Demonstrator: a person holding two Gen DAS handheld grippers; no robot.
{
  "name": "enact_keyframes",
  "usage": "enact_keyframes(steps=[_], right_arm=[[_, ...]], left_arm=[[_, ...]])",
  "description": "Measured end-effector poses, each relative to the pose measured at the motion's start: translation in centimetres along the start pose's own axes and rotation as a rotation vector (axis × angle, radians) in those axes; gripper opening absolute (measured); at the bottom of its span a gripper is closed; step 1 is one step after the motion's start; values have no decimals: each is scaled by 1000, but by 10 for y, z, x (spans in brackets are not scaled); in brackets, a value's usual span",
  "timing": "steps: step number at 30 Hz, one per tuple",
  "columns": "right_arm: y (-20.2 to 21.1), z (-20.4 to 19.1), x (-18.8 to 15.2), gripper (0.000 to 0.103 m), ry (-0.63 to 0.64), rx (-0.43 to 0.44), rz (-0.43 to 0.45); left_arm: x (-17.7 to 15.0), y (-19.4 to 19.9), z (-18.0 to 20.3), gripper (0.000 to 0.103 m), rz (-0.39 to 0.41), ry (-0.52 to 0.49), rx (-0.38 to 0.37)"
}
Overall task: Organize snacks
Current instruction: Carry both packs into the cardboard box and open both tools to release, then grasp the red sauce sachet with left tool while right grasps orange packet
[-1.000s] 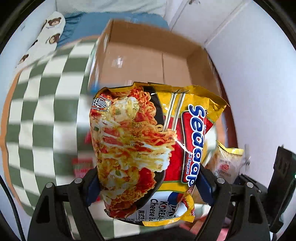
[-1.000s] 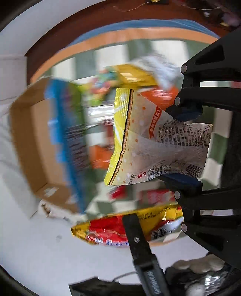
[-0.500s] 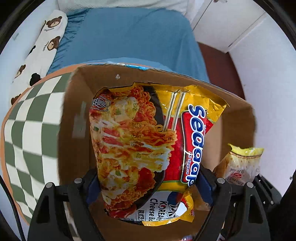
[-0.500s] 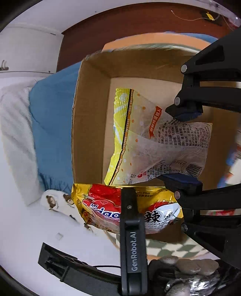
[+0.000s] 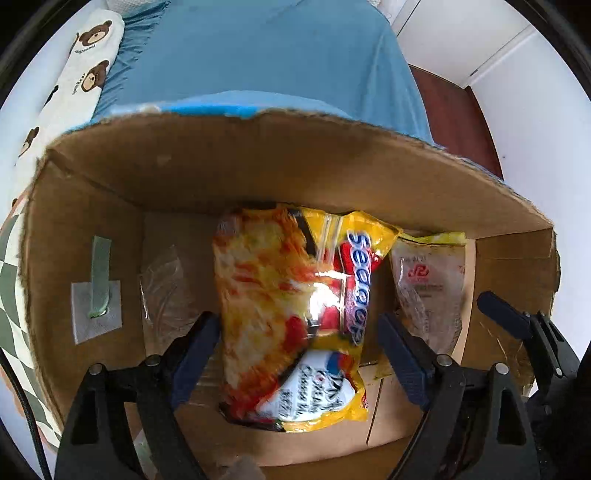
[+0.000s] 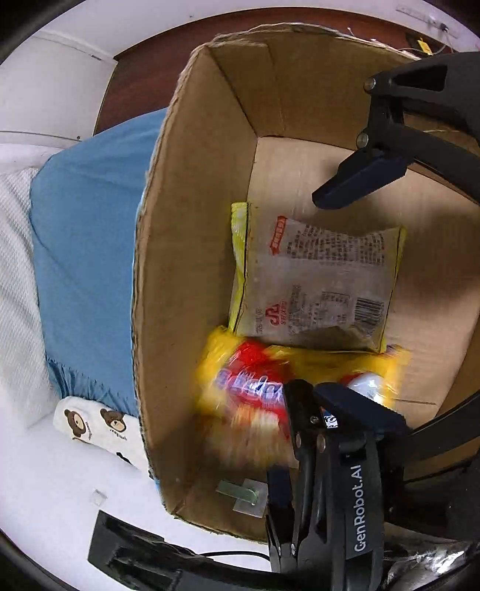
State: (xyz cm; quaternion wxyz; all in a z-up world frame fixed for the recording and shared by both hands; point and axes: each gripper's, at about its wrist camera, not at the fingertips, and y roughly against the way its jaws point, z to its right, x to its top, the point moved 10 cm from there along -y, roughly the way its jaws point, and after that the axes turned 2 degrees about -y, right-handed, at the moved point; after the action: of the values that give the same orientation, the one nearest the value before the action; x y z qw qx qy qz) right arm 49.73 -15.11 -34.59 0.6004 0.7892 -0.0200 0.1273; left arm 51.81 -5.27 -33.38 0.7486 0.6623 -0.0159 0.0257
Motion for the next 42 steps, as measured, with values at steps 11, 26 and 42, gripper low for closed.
enact_keyframes(steps=[11,26,42], right_arm=[[47,22,-16,97,-44,-81,46],[145,16,-68,97,-82,-168,188],[226,-27,-131,97,-120,-147,300]], left_arm=[[-38,45,8,87,118,-22,60],[-77,129,19,87,352,-61,102],[-142,203,12,88,482,-85,67]])
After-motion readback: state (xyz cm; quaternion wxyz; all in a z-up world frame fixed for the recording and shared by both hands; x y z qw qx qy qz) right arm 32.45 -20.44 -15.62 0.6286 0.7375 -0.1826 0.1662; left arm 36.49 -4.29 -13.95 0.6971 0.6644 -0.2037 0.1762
